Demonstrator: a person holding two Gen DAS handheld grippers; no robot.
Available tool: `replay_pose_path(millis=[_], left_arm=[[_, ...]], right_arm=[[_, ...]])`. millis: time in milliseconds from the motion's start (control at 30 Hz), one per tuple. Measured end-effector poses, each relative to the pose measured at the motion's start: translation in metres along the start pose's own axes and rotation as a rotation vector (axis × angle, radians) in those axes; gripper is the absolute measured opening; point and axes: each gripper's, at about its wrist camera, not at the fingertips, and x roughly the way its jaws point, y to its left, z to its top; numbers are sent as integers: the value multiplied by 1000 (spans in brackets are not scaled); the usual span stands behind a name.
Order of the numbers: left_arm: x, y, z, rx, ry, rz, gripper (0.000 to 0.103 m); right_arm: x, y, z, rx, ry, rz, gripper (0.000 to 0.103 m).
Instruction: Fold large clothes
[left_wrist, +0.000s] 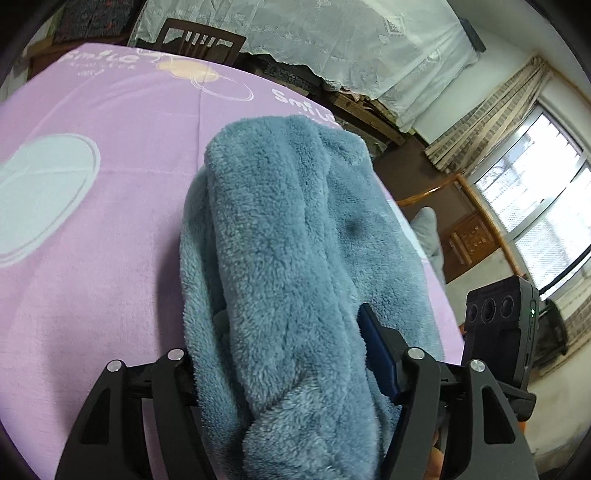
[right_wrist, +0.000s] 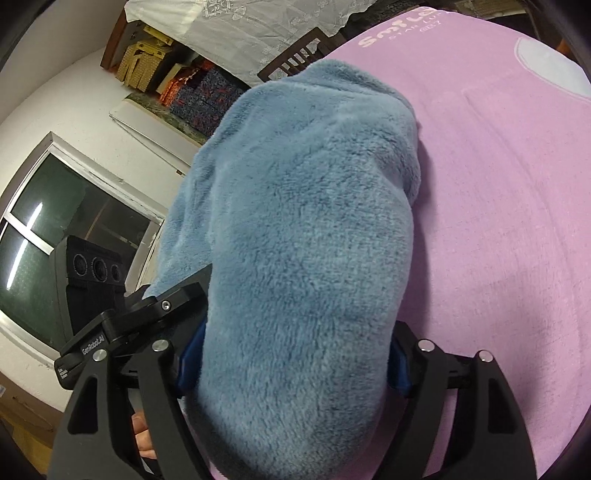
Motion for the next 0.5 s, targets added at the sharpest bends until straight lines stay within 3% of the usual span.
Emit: replay_pose_path(millis=[100,167,367,500], left_arm=[[-2,-2,-2,13,2,37,80],[-6,-6,-1,34,-6,61,81],[-27,-33,-9,157,-88,268,90],[-45,-43,-17,201,-142,379,93]], right_arm=[[5,-7,0,21,8,2,86],[2,-3,-2,-9,-20,-46,93],[-15,5,-3,-21,-61,-117,93],[-38,26,-8,-85,-137,-225,93]])
